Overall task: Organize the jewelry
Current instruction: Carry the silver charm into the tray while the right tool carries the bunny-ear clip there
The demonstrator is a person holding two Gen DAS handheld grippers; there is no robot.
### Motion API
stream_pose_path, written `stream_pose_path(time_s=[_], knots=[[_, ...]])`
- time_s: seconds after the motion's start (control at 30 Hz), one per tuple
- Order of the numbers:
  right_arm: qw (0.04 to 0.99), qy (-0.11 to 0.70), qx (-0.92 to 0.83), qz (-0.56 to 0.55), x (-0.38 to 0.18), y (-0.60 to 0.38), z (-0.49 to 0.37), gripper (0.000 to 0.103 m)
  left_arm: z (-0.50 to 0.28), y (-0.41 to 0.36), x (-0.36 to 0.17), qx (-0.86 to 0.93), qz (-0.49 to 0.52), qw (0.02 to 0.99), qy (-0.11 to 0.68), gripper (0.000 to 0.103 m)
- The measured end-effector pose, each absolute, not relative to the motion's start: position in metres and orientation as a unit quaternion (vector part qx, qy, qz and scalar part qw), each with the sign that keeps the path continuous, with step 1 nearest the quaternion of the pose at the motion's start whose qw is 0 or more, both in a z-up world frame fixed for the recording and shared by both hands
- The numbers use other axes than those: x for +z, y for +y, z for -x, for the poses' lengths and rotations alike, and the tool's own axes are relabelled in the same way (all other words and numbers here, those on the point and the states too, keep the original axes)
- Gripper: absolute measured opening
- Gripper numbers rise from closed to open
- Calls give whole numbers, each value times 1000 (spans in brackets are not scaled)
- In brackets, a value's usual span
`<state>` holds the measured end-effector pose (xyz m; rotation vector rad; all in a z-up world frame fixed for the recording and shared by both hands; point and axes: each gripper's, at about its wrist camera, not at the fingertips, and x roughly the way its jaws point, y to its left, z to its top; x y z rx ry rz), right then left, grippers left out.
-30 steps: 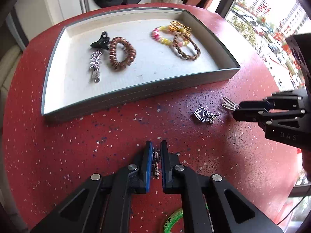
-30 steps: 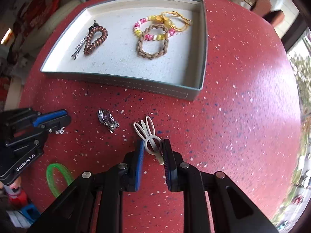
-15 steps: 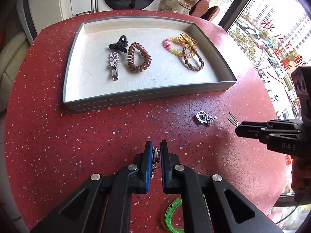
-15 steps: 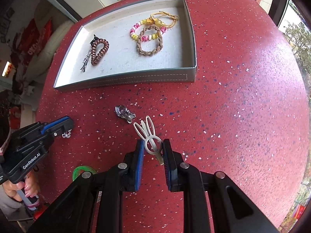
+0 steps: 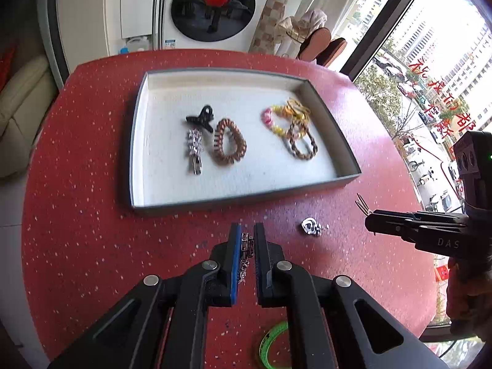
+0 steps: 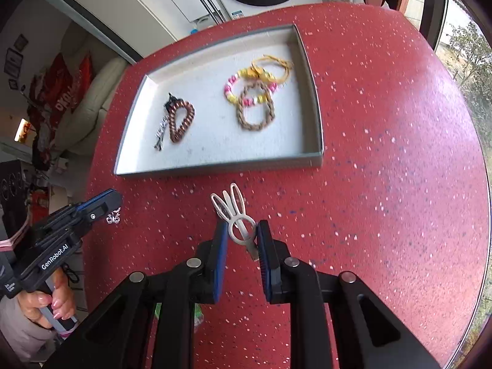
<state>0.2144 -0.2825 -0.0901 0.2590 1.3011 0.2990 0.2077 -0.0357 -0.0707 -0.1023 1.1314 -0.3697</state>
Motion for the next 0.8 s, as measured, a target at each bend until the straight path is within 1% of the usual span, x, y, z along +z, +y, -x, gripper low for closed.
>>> stream_pose_path(time_s=[0.2, 0.4, 0.8], knots=[[787, 589, 139, -120, -78, -281, -236, 21, -230, -35, -61, -165, 55, 839, 516, 26], [785, 590, 137, -131, -82, -272, -265, 21, -256, -34, -59, -154, 55, 847, 506, 26], [769, 606, 151, -134, -110, -242, -310, 21, -298, -36, -88, -127, 35, 841, 525, 26]])
